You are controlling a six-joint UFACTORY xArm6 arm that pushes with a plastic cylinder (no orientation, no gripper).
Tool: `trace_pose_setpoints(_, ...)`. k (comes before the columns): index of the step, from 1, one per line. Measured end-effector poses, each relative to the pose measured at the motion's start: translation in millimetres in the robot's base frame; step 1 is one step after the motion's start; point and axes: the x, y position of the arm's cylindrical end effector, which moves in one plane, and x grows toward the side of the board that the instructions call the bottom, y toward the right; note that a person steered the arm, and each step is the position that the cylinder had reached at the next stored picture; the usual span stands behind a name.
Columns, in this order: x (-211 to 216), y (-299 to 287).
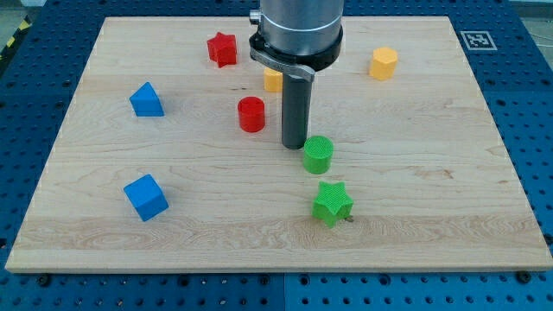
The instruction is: Push green circle towards green star
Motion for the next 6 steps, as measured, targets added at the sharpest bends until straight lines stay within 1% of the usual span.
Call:
trace_pose_setpoints(1,-4,1)
trace_pose_setpoints(2,10,1)
trace_pose_setpoints(4,-17,14)
trace_pose_setpoints(6,-17,25)
